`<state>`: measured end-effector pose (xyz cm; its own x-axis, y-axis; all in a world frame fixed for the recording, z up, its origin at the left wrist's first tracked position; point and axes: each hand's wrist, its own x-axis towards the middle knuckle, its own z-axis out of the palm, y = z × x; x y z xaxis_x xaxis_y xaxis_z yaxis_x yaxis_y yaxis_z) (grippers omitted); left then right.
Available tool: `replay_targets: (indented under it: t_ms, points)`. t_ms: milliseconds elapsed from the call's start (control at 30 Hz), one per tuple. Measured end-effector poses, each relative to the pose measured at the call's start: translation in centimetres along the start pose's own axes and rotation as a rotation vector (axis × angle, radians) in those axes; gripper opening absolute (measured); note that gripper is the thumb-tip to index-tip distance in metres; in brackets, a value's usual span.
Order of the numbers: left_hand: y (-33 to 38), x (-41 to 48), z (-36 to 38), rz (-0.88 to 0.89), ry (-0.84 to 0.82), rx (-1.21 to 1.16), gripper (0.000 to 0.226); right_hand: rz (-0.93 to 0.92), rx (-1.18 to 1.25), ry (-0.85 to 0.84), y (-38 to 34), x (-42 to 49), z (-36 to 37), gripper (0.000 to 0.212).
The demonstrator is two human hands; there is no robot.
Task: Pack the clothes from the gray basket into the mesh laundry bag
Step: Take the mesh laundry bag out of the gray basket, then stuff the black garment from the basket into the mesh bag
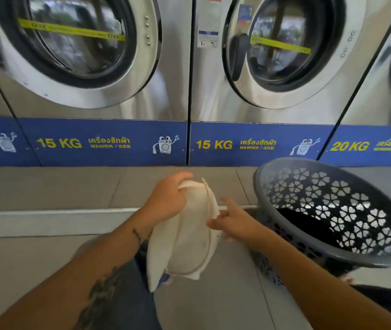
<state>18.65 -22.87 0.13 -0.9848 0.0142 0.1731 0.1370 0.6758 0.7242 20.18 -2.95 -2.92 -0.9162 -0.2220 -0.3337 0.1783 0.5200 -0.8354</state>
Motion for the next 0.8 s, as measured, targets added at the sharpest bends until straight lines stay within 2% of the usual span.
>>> replay_targets:
  t_ms: [133,233,333,400,467,600,667,800]
  points:
    - [1.6,2.0,2.7,-0.010,-0.061,-0.038,0.051,-0.027,-0.050,0.041,2.0,1.3,0.4,0.082]
    - [3.1,3.3,3.8,0.021,-0.106,-0.016,0.056,-0.006,-0.098,0.145,3.0,2.1,-0.1,0.068]
    - [4.0,4.4,4.1,0.143,-0.145,0.015,0.069,-0.039,-0.105,0.251,2.5,3.2,-2.2,0.050]
    - [4.2,4.4,4.2,0.308,-0.105,0.026,0.076,-0.077,-0.126,0.282,1.8,4.0,-4.2,0.057]
    - [4.6,4.5,4.5,0.477,-0.031,0.036,0.071,-0.141,-0.179,0.287,0.8,4.5,-6.1,0.067]
    - [4.8,6.5,6.0,0.664,0.095,0.064,0.039,-0.253,-0.298,0.271,-0.2,5.2,-9.9,0.069]
    - [4.6,8.0,7.2,0.637,0.113,0.086,0.036,-0.259,-0.313,0.279,0.1,5.0,-12.2,0.065]
    - [5.3,9.9,9.8,0.523,0.062,0.086,0.054,-0.235,-0.282,0.336,2.7,4.5,-16.5,0.055]
